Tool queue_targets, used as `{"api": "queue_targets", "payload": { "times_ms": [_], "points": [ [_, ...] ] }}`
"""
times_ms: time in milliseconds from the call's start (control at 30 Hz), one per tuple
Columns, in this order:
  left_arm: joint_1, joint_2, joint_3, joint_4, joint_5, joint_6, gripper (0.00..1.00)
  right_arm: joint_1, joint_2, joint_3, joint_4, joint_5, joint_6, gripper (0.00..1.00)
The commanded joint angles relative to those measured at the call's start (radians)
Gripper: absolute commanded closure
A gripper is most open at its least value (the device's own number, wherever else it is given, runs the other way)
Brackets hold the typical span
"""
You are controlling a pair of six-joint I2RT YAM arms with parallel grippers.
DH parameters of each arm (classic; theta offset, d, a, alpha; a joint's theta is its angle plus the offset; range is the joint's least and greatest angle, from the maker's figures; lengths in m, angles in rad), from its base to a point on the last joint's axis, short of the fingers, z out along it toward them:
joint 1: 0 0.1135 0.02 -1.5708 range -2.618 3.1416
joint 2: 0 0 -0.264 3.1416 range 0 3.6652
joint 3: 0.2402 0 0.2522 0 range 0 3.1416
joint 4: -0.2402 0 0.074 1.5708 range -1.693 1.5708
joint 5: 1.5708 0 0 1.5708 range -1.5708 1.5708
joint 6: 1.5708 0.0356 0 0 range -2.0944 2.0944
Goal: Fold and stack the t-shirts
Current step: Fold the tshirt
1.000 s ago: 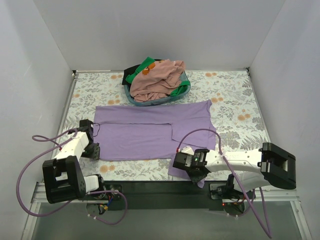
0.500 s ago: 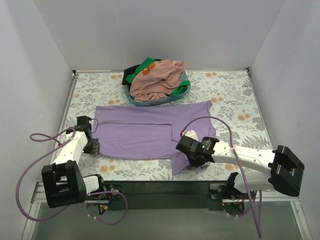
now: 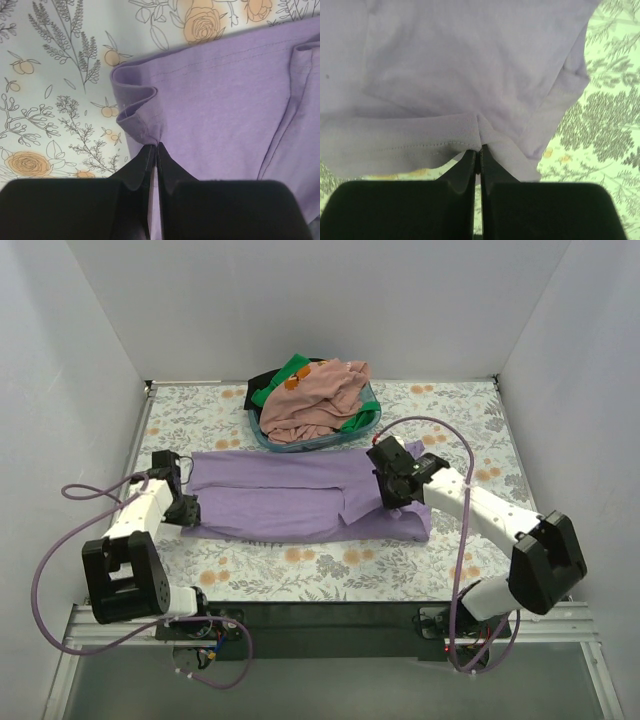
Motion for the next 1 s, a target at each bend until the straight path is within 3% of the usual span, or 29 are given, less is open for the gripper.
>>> {"api": "queue_targets", "payload": {
  "times_ms": [0, 500, 533, 600, 667, 700, 733, 800, 867, 900, 967],
  "points": [
    [0.007, 0.043, 0.078, 0.02, 0.004, 0.009, 1.0, -0.062, 0.075, 0.103, 0.051, -0.03, -0.104, 0.99],
    [0.006, 0.285, 0.253, 0.053, -0.006, 0.033, 1.0, -0.226, 0.342, 0.398, 0.063, -0.123, -0.244, 0.99],
    [0.007, 0.313, 0.271, 0.053, -0.017, 0.032, 0.94, -0.232, 0.376, 0.409, 0.066, -0.122, -0.257, 0.99],
    [0.007, 0.342, 0.303, 0.056, -0.025, 0.047, 0.45, -0.238, 0.414, 0.464, 0.063, -0.084, -0.259, 0.91],
    [0.009, 0.379, 0.361, 0.042, -0.034, 0.069, 0.28, -0.248, 0.478, 0.511, 0.07, -0.021, -0.28, 0.85],
    [0.009, 0.388, 0.38, 0.033, -0.039, 0.078, 0.1, -0.251, 0.503, 0.568, 0.068, 0.007, -0.279, 0.73],
    [0.007, 0.397, 0.4, 0.028, -0.034, 0.09, 0.02, -0.257, 0.523, 0.591, 0.065, 0.024, -0.283, 0.66],
    [0.007, 0.403, 0.437, -0.006, -0.031, 0.101, 0.02, -0.263, 0.562, 0.628, 0.065, 0.082, -0.27, 0.5],
    [0.007, 0.391, 0.441, 0.003, -0.004, 0.119, 0.02, -0.266, 0.565, 0.654, 0.057, 0.108, -0.265, 0.42],
    [0.009, 0.371, 0.441, 0.01, 0.015, 0.13, 0.02, -0.265, 0.556, 0.654, 0.057, 0.128, -0.245, 0.31],
    [0.009, 0.347, 0.437, 0.013, 0.024, 0.142, 0.02, -0.264, 0.511, 0.627, 0.057, 0.127, -0.237, 0.25]
  ]
}}
